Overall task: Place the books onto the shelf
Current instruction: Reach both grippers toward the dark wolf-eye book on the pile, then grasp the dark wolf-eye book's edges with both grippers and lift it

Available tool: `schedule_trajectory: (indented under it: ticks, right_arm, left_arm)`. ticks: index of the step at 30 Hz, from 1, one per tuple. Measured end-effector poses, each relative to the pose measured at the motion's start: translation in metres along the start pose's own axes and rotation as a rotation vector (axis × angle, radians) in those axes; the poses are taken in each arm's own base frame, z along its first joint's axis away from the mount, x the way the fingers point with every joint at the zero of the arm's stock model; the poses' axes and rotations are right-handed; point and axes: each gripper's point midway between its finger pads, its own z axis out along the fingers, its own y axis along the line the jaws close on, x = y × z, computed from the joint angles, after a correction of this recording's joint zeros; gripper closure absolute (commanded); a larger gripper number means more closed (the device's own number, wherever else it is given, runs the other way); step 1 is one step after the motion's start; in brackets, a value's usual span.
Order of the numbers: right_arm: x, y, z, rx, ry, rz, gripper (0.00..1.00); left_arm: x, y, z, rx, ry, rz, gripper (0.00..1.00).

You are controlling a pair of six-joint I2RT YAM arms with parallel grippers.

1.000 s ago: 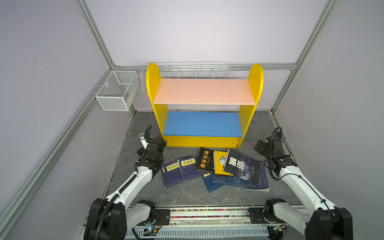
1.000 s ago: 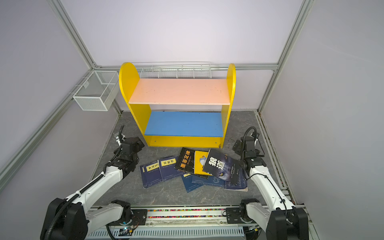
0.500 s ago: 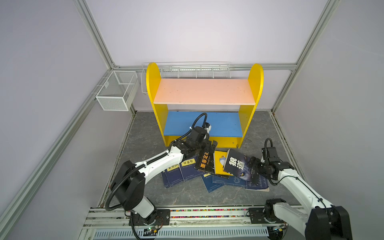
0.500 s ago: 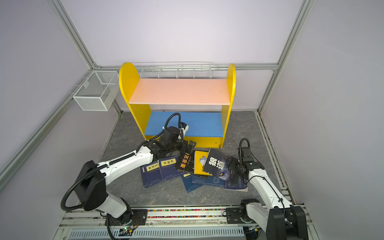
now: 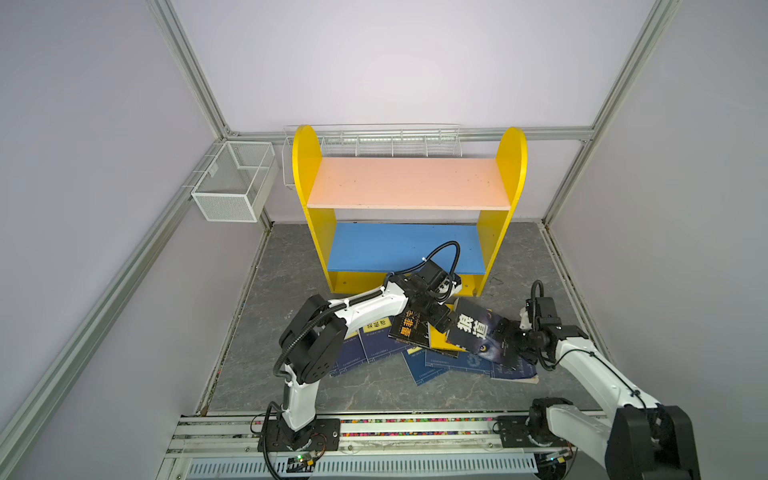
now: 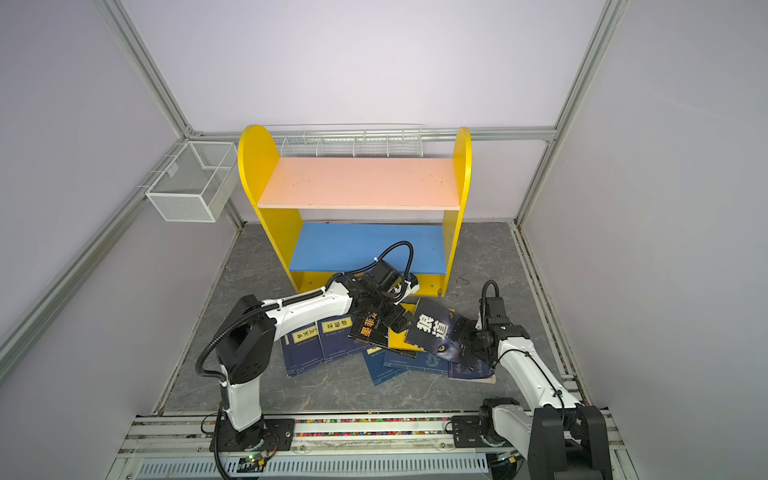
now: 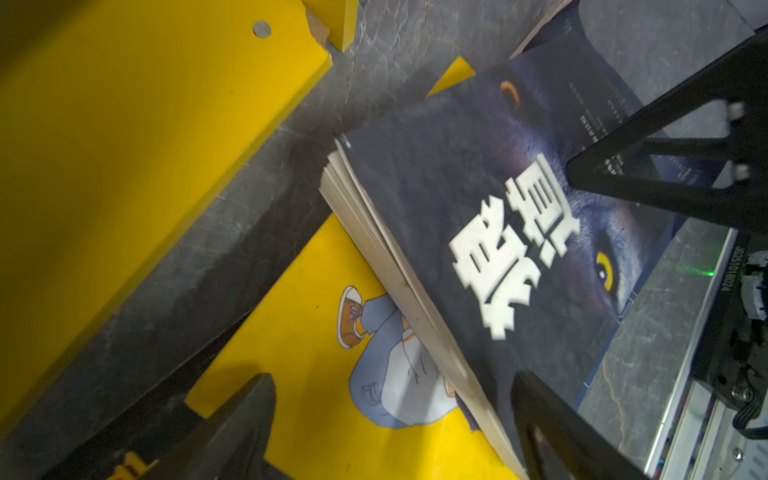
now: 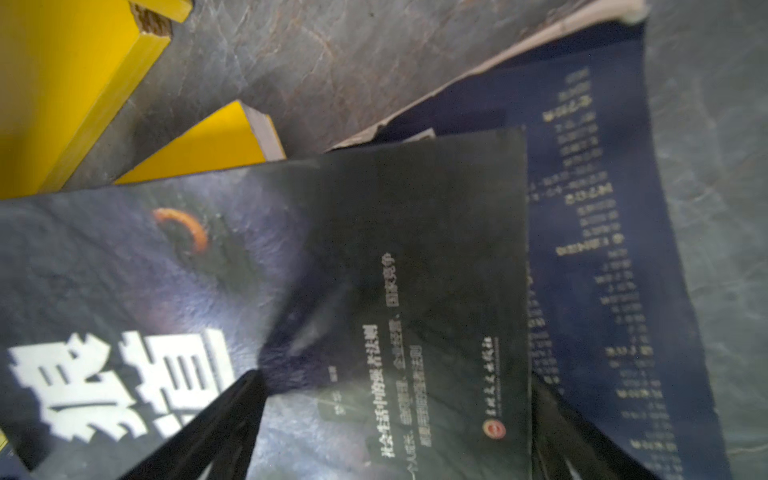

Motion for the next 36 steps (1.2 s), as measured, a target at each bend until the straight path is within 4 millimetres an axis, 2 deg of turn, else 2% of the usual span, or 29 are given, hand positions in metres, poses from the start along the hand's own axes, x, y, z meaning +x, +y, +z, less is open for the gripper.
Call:
schedule_trajectory:
  ticks: [4, 9, 11, 15, 24, 36]
  right_arm:
    - [0.005, 0.011, 0.0, -0.047, 0.023, -0.063, 0.03]
    - [0.009, 0.041, -0.003, -0.125, 0.053, -0.184, 0.03]
    - [0.008, 0.054, -0.007, -0.155, 0.051, -0.232, 0.03]
    - [0.009, 0.066, -0.008, -0.169, 0.053, -0.292, 0.02]
    - [0.021, 0.085, 0.001, -0.177, 0.101, -0.401, 0.02]
    - [-0.005, 0.083, 0.008, -0.089, -0.011, -0.419, 0.02]
  left_arm:
    - [0.003, 0.002, 0.006, 0.0, 0.02, 0.004, 0.19]
    - [0.004, 0.004, 0.007, -0.01, 0.023, 0.011, 0.22]
    - [0.006, 0.008, 0.007, -0.035, 0.032, 0.009, 0.25]
    - [0.008, 0.02, 0.005, -0.076, 0.039, -0.003, 0.27]
    - [0.015, 0.044, -0.006, -0.137, 0.032, -0.056, 0.39]
    - [0.017, 0.053, -0.007, -0.177, 0.008, -0.085, 0.57]
